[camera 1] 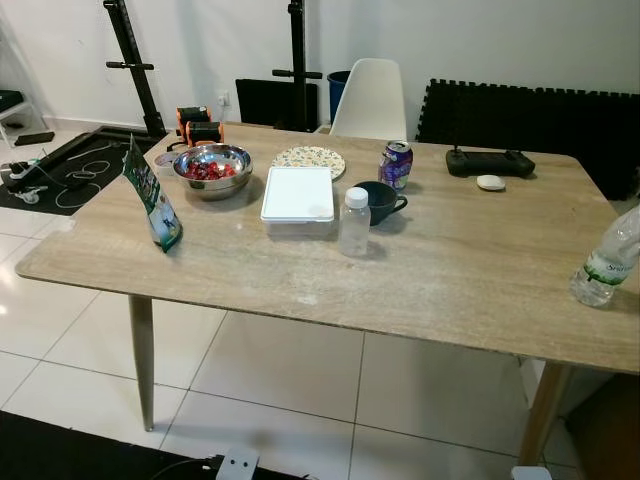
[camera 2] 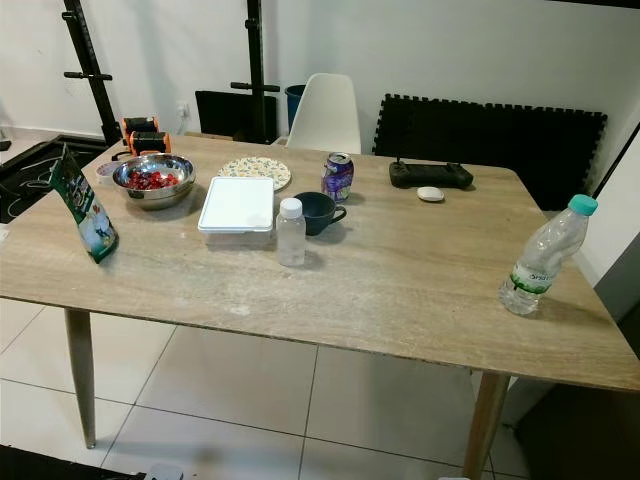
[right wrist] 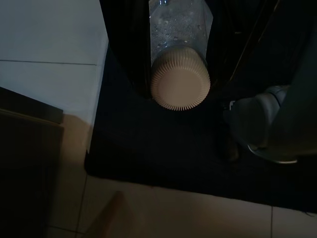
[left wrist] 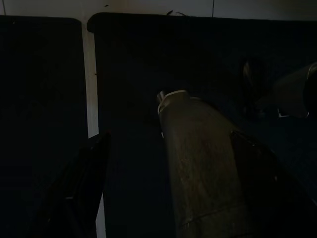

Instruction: Restocking fridge

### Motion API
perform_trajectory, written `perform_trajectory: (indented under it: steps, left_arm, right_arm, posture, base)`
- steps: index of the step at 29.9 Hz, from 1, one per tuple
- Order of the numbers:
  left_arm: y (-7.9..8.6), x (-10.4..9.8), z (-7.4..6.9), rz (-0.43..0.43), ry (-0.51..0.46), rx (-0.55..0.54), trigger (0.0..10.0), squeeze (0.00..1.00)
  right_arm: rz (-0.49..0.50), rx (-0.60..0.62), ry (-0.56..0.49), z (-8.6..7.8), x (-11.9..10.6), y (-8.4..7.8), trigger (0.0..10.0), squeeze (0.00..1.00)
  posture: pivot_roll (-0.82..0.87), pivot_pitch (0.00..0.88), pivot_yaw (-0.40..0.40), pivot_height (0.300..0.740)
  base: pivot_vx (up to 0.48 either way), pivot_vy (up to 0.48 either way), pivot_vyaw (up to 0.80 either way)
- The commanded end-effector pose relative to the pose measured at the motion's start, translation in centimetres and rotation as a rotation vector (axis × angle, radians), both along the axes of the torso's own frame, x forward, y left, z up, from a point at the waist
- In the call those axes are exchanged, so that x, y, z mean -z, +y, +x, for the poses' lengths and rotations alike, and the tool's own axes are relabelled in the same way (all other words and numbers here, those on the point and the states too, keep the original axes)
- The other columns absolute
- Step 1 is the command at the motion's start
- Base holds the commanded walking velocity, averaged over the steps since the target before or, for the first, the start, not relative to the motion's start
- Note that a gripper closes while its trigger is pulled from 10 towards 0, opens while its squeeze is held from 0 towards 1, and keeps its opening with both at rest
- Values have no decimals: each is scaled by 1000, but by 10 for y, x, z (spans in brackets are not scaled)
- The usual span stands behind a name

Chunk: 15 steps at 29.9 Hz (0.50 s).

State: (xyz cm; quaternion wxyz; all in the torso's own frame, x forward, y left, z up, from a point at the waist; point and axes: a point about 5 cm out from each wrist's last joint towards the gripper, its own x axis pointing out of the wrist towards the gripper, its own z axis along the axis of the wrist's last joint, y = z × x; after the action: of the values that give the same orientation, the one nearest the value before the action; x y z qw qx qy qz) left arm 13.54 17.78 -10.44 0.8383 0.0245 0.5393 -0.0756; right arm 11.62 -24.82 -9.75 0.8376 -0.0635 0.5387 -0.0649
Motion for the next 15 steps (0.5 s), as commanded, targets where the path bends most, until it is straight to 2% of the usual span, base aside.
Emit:
perform_trajectory:
  steps: [1,8,11,15]
  left_arm:
    - [-1,2,-7,3,28,5,10000,0]
    - [1,0,1,8,11,7,10000,0]
    - [-1,-2,6,10,4,34,10000,0]
    - [-3,-3,11,9,-7,53,10000,0]
  right_arm:
    - [-16,2,9,-3,0,-4,10000,0]
    - [-27,-1,-8,6,-4,-7,10000,0]
    - [-19,14,-23,11,-4,-3,10000,0]
    - [-6,34,-9,5,0,5,10000,0]
  posture:
    - [-28,0,-65,740]
    - [-35,0,-60,740]
    - [-25,0,-44,740]
    - [-18,0,-25,740]
  base:
    - [0,0,0]
    - [0,0,0]
    - [0,0,0]
    - [0,0,0]
